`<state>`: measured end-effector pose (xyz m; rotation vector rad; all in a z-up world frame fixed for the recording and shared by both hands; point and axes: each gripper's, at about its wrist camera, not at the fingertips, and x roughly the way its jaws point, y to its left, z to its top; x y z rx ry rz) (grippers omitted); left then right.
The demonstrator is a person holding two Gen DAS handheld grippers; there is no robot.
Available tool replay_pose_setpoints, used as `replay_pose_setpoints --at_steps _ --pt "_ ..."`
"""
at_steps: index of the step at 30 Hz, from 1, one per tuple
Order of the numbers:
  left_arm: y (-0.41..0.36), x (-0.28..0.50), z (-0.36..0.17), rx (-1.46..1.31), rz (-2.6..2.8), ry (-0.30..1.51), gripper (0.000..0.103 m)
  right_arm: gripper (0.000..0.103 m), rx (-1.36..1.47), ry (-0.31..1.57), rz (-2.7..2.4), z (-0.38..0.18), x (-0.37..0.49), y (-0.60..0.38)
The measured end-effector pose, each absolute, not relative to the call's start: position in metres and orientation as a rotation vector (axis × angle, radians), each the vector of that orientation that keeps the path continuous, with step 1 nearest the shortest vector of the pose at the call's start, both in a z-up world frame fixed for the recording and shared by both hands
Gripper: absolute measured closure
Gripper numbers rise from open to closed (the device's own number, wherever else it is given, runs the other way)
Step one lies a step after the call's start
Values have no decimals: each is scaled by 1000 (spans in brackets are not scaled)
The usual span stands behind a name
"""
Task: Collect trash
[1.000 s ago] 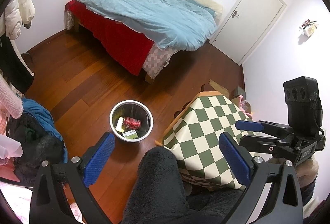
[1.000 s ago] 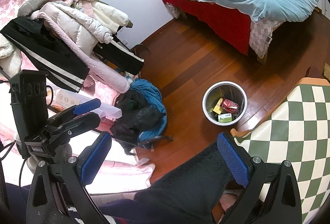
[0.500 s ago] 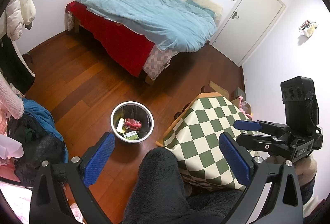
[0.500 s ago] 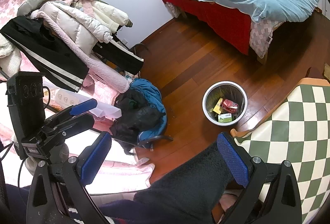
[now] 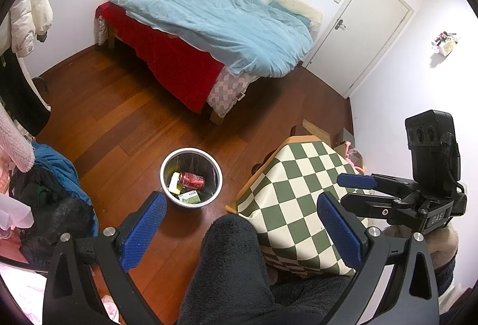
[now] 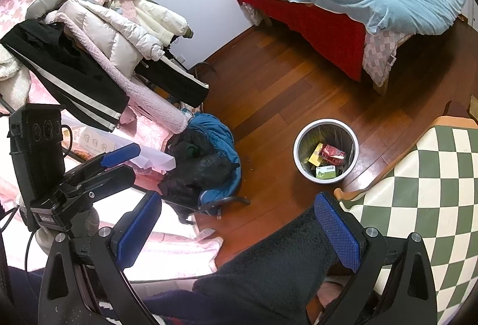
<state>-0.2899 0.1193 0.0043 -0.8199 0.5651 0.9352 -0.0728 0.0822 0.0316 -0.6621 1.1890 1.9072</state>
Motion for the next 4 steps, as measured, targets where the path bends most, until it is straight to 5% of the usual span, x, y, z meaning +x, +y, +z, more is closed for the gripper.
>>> replay_pose_setpoints --at_steps 4 --pt "120 -293 9 -823 934 556 0 0 -664 1187 1909 32 -74 83"
